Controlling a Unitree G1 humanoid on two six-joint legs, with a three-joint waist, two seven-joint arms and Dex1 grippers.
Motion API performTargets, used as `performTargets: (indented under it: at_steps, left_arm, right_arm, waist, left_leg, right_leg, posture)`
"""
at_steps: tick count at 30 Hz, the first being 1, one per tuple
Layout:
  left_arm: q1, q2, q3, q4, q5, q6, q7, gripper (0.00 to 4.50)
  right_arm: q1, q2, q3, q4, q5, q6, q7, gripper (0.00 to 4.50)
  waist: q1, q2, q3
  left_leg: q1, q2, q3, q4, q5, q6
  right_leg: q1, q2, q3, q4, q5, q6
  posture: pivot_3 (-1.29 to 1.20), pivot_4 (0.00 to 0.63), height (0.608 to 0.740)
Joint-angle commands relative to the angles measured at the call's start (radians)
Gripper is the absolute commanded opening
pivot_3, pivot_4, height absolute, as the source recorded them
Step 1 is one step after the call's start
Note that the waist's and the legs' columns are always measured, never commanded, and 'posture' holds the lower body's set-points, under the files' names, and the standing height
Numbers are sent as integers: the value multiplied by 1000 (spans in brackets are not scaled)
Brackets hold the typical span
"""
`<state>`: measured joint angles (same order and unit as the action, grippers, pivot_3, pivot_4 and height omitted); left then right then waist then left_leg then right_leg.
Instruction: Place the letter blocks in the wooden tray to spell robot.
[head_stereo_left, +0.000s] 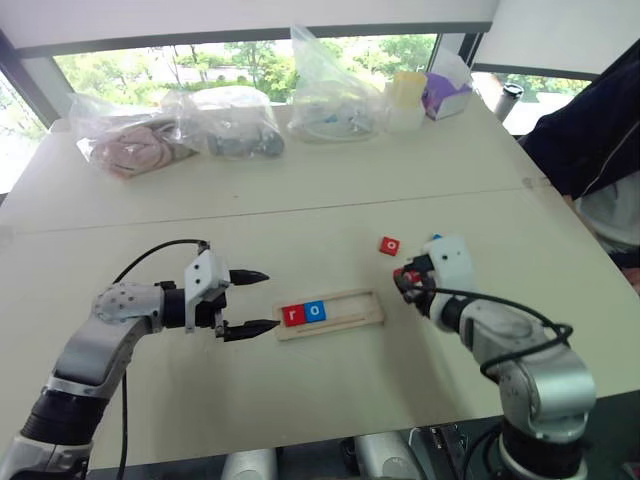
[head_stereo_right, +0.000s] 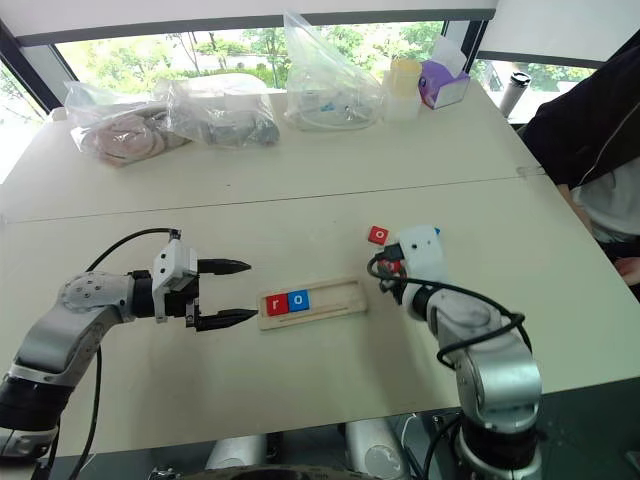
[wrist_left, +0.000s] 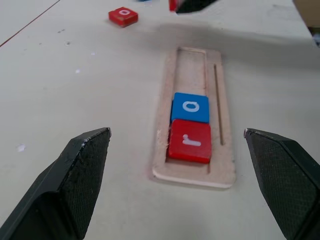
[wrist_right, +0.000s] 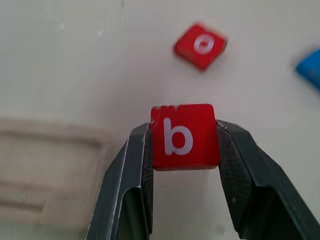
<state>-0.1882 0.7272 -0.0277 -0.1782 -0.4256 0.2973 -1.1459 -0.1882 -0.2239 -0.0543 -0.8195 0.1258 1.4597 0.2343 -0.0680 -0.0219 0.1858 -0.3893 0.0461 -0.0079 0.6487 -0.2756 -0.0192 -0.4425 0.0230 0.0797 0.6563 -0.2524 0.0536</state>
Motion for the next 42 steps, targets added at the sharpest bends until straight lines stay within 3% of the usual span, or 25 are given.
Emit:
performTargets:
  at_steps: [1, 10, 14, 16, 17, 23, 26, 28, 37, 42]
  left_arm:
    - [-32, -3, -5, 6, 0, -10, -12, 4500]
    - [-31, -11, 1, 3, 7, -12, -3, 4500]
    - [-12, -5, 12, -15, 1, -5, 6, 4500]
    - [2, 6, 20, -27, -6, 0, 1, 4500]
    - [12, 15, 23, -35, -11, 7, -6, 4500]
    - [32, 40, 29, -57, -25, 25, -23, 4500]
    - [34, 40, 33, -67, -29, 30, -18, 4500]
    - [33, 34, 33, -70, -24, 25, -8, 4500]
    - [60, 31, 38, -111, -28, 35, 21, 4500]
    - [52, 31, 36, -99, -26, 30, 23, 4500]
  right_arm:
    - [25, 16, -6, -40, -18, 1, -53, 1191]
    - [68, 37, -21, 18, -13, -45, -96, 1191]
    - [44, -36, -30, 23, 36, -82, -15, 3201]
    - [28, -143, -25, 20, 82, -150, 89, 4238]
    - [28, -213, -24, 26, 107, -199, 158, 4483]
    - [68, -543, 6, 139, 160, -607, 530, 4483]
    - [71, -607, 7, 257, 185, -722, 639, 4483]
    - [55, -660, 53, 392, 124, -893, 718, 4483]
    - [-55, -654, 137, 731, 66, -1146, 837, 4483]
    - [-93, -631, 153, 817, 76, -1179, 885, 4483]
  waist:
    - [0, 0, 0]
    - [0, 0, 0]
    - [-1, 0, 0]
    - [-1, 0, 0]
    - [-1, 0, 0]
    - [2, -1, 0]
    - [1, -2, 0]
    - [1, -2, 0]
    - [2, -2, 0]
    - [10, -2, 0]
  left_leg:
    - [0, 0, 0, 1, 0, 0]
    - [0, -1, 0, -1, 0, -1]
    - [0, -1, 0, 0, 0, -1]
    - [0, -1, 0, 0, 0, -1]
    - [0, -1, 0, 0, 0, -1]
    - [0, -2, 0, 0, 0, -1]
    - [1, -2, 0, 1, 0, -1]
    - [1, -2, 0, 1, 0, -1]
    - [1, -2, 1, 1, 0, 0]
    - [1, -2, 1, 2, 0, 0]
  right_leg:
    - [0, 0, 0, 0, -1, -2]
    - [0, 0, 0, 0, 1, 1]
    - [0, 0, 0, 0, 0, 1]
    - [0, 0, 0, 0, 0, 2]
    - [0, -1, 0, 0, -1, 2]
    - [1, -1, 0, -1, -1, 3]
    - [2, -1, 0, -1, -1, 3]
    - [2, -1, 0, -1, -1, 3]
    - [3, -1, 0, -1, 2, 0]
    - [3, -1, 0, -1, 2, -1]
  posture:
    - [0, 150, 740]
    - [0, 150, 740]
    - [0, 150, 740]
    - [0, 150, 740]
    - [0, 150, 740]
    - [0, 150, 740]
    - [0, 150, 740]
    - [0, 150, 740]
    - [0, 150, 740]
    - [0, 150, 740]
